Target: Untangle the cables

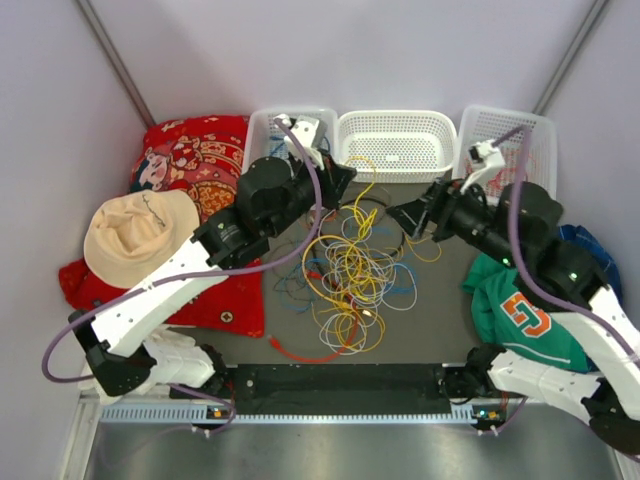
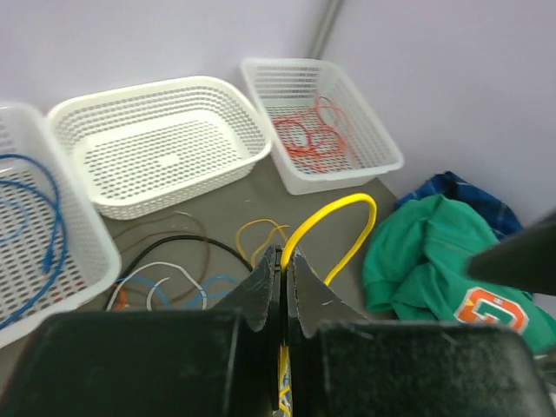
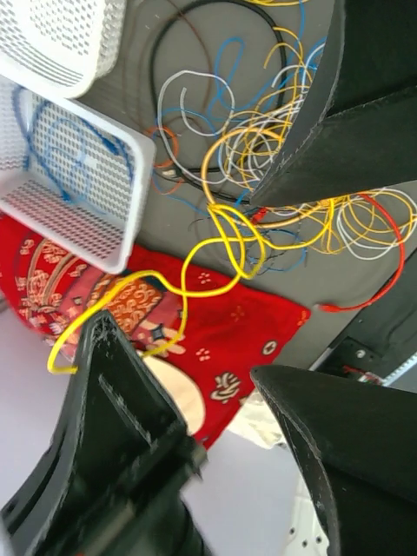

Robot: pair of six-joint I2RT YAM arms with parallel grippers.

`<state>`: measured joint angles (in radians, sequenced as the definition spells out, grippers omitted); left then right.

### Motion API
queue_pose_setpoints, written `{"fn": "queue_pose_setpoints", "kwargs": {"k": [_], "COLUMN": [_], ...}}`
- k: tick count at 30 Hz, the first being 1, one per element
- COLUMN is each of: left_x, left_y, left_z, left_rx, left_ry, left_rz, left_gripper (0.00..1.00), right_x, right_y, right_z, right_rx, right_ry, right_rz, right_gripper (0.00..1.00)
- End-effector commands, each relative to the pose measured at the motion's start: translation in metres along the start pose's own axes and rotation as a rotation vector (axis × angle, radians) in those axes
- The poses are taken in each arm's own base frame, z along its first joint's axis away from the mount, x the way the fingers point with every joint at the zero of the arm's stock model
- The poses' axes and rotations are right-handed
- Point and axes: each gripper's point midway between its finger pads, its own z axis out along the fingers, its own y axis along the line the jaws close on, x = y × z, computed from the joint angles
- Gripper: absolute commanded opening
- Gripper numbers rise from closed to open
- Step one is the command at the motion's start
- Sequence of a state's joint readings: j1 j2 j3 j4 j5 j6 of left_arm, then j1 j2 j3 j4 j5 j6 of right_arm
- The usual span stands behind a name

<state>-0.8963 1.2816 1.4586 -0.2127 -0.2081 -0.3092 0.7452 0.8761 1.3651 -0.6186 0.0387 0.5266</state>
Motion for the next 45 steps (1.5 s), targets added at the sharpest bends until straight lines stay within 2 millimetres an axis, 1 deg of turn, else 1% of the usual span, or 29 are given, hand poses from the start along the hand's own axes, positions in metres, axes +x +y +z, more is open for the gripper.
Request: {"fn": "queue_pose_setpoints", "kwargs": {"k": [1,2,3,5,9,10,13,16,17,19,20,21,23,24,25,26,28,29,31,32,34,35,37,38,40,41,42,44,45], "left_x": [-0.006,-0.002,-0.005,0.000,0.004,0.006,0.011,0.013,0.014,0.014,0.014,0.014,0.014,0.014,0.014,0.022,0.022,0.035,0.044,0.055,0.067,0.074,0.082,0.088,0.100,0.103,0.106,0.112,0.113], "left_y": [-0.039,-0.052,-0.057,-0.065,-0.071,-0.071,-0.073,-0.072,-0.071,-0.068,-0.065,-0.063,-0.050,-0.046,-0.037,-0.030,-0.012,0.005,0.020,0.035,0.045,0.053,0.060,0.064,0.072,0.075,0.076,0.084,0.086], "left_z": [-0.004,-0.007,-0.008,-0.010,-0.012,-0.013,-0.014,-0.015,-0.016,-0.015,-0.015,-0.016,-0.014,-0.014,-0.012,-0.013,-0.011,-0.008,-0.006,-0.004,-0.002,-0.001,0.002,0.003,0.005,0.006,0.008,0.010,0.009], "left_rx": [0.188,0.258,0.284,0.333,0.371,0.375,0.391,0.393,0.392,0.376,0.362,0.349,0.283,0.268,0.222,0.201,0.114,0.038,-0.032,-0.095,-0.134,-0.165,-0.187,-0.198,-0.216,-0.225,-0.229,-0.267,-0.284], "left_ry": [0.054,0.080,0.080,0.108,0.131,0.137,0.148,0.149,0.150,0.145,0.140,0.136,0.120,0.108,0.092,0.097,0.061,0.071,0.070,0.082,0.099,0.107,0.120,0.124,0.142,0.148,0.148,0.154,0.155], "left_rz": [-0.020,-0.019,-0.015,-0.014,-0.010,-0.008,-0.005,-0.005,-0.004,0.001,0.004,0.006,0.015,0.022,0.032,0.046,0.057,0.071,0.083,0.094,0.103,0.103,0.102,0.093,0.082,0.067,0.059,0.027,0.022], "left_gripper": [0.00,0.00,0.00,0.00,0.00,0.00,0.00,0.00,0.00,0.00,0.00,0.00,0.00,0.00,0.00,0.00,0.00,0.00,0.00,0.00,0.01,0.08,0.11,0.12,0.29,0.40,0.70,0.96,0.99], "right_x": [-0.006,-0.007,-0.009,-0.010,-0.011,-0.015,-0.014,-0.013,-0.013,-0.014,-0.014,-0.018,-0.021,-0.029,-0.033,-0.037,-0.052,-0.066,-0.076,-0.092,-0.101,-0.115,-0.123,-0.132,-0.138,-0.144,-0.146,-0.152,-0.152], "right_y": [0.021,0.021,0.022,0.021,0.016,0.010,0.002,-0.003,-0.004,-0.007,-0.007,-0.006,-0.005,-0.002,0.000,0.001,0.008,0.015,0.018,0.027,0.028,0.035,0.036,0.039,0.041,0.043,0.044,0.044,0.043], "right_z": [0.016,0.018,0.020,0.026,0.037,0.038,0.045,0.048,0.048,0.046,0.044,0.039,0.031,0.024,0.019,0.014,-0.002,-0.012,-0.023,-0.035,-0.043,-0.053,-0.060,-0.065,-0.069,-0.071,-0.072,-0.075,-0.068], "right_rx": [-0.104,-0.108,-0.111,-0.107,-0.081,-0.051,-0.015,0.009,0.011,0.028,0.030,0.027,0.029,0.023,0.023,0.026,0.015,0.000,0.002,-0.015,-0.001,-0.013,0.000,-0.003,0.002,0.000,0.002,0.015,0.029], "right_ry": [-0.021,-0.028,-0.041,-0.044,-0.048,-0.066,-0.076,-0.077,-0.078,-0.085,-0.088,-0.102,-0.107,-0.126,-0.136,-0.143,-0.175,-0.206,-0.223,-0.262,-0.266,-0.295,-0.303,-0.324,-0.334,-0.345,-0.349,-0.354,-0.345], "right_rz": [-0.022,-0.033,-0.042,-0.060,-0.090,-0.101,-0.114,-0.118,-0.121,-0.116,-0.116,-0.113,-0.106,-0.105,-0.102,-0.100,-0.096,-0.091,-0.093,-0.092,-0.109,-0.111,-0.121,-0.121,-0.126,-0.127,-0.131,-0.137,-0.143], "right_gripper": [0.72,0.72,0.71,0.71,0.70,0.69,0.66,0.49,0.35,0.19,0.04,0.00,0.00,0.00,0.00,0.00,0.00,0.00,0.00,0.00,0.00,0.00,0.00,0.00,0.00,0.00,0.00,0.00,0.00]}}
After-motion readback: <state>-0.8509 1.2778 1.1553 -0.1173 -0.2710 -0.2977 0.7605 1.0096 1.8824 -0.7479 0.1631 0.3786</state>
